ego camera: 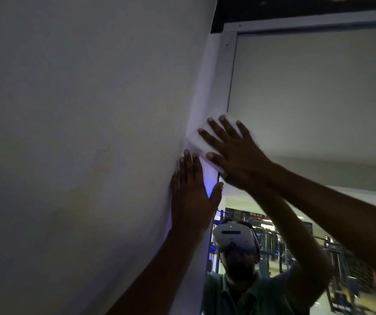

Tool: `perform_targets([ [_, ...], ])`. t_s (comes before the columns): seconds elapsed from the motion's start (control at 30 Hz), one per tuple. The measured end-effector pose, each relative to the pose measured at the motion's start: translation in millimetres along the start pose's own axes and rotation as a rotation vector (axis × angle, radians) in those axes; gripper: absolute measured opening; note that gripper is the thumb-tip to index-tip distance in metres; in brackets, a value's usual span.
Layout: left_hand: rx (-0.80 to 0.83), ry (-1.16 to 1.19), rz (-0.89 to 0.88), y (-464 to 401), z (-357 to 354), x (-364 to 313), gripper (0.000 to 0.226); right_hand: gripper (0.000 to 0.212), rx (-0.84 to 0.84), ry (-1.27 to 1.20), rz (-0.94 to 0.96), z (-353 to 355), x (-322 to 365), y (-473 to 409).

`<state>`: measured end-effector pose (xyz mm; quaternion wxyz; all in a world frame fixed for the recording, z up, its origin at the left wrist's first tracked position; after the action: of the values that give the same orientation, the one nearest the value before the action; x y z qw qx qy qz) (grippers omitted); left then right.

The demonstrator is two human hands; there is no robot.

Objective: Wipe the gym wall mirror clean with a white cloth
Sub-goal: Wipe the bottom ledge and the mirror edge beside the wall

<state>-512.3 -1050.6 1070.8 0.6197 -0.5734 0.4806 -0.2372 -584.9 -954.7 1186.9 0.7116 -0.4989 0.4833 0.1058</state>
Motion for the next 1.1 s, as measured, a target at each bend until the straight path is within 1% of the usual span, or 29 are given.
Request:
perform_targets([
  [0.07,0.061,-0.009,-0.008,9.7,0.1,4.9,0.094,0.067,-0.014,0.001,-0.093,10.7,-14.8,-1.8],
  [0.13,0.088,-0.020,-0.008,20.7,1.1,10.6,0.095,0.068,-0.015,-0.039,-0.174,9.0,-4.9,-3.7],
  [0.17,0.094,-0.029,-0.004,26.4,2.7,13.9,0.095,0.067,-0.025,-0.031,-0.154,2.8,9.1,-2.3],
  [0.23,0.115,-0.036,0.004,37.3,4.2,18.2,0.096,0.065,-0.020,0.017,-0.013,-6.1,28.8,6.2],
  [0.3,0.140,-0.050,0.011,51.0,6.8,22.3,0.097,0.062,-0.009,0.018,0.076,-3.8,24.4,15.8],
  [0.33,0.139,-0.065,0.004,59.7,9.3,25.6,0.097,0.061,-0.025,0.025,0.069,-0.9,17.7,18.1],
  [0.4,0.114,-0.099,-0.031,75.2,13.6,31.8,0.095,0.061,-0.043,0.006,-0.065,4.5,7.9,21.7],
  [0.43,0.102,-0.116,-0.048,82.1,15.4,34.9,0.094,0.061,-0.071,0.000,-0.111,2.9,14.1,23.8],
  [0.47,0.092,-0.136,-0.061,86.6,17.1,37.5,0.094,0.060,-0.096,0.004,-0.097,-1.2,27.0,25.3],
  [0.57,0.069,-0.188,-0.071,98.3,21.8,42.0,0.091,0.060,-0.090,-0.030,0.115,-14.7,61.2,37.4],
  [0.63,0.079,-0.190,-0.056,107.9,23.1,42.7,0.090,0.061,-0.076,-0.033,0.163,-13.8,60.1,44.6],
  [0.67,0.089,-0.191,-0.046,115.8,23.8,43.2,0.090,0.061,-0.081,-0.039,0.138,-11.5,56.8,48.3],
  [0.73,0.101,-0.200,-0.031,129.6,26.9,46.7,0.089,0.062,-0.115,-0.062,0.018,-7.1,52.8,53.4],
  [0.8,0.120,-0.233,-0.027,143.3,31.1,48.6,0.089,0.061,-0.161,-0.075,-0.066,-6.2,62.9,62.0],
  [0.87,0.134,-0.288,-0.027,157.7,36.7,52.1,0.090,0.062,-0.181,-0.104,-0.031,-11.3,83.9,73.3],
  [0.93,0.150,-0.328,-0.020,171.3,40.8,55.0,0.091,0.063,-0.144,-0.117,0.084,-17.3,102.0,85.8],
  [1.0,0.182,-0.340,0.003,183.8,43.9,56.8,0.091,0.063,-0.127,-0.107,0.172,-18.4,104.3,99.4],
  [1.03,0.196,-0.358,0.010,190.0,45.7,56.9,0.090,0.064,-0.137,-0.107,0.164,-16.6,100.0,105.1],
  [1.1,0.221,-0.401,0.013,202.9,50.8,56.7,0.090,0.065,-0.149,-0.121,0.041,-12.5,96.3,115.0],
])
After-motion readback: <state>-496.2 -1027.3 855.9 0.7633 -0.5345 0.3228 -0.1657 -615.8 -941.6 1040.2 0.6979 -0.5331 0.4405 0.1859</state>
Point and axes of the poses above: each hand's wrist, its own y-axis away from the middle knuckle, its own z-axis out of the back of the hand, x = y × z, the point moved 4 cm from there along -y, towards the middle knuckle, and after that the axes turned 10 degrees about z, right-handed, at the moved point
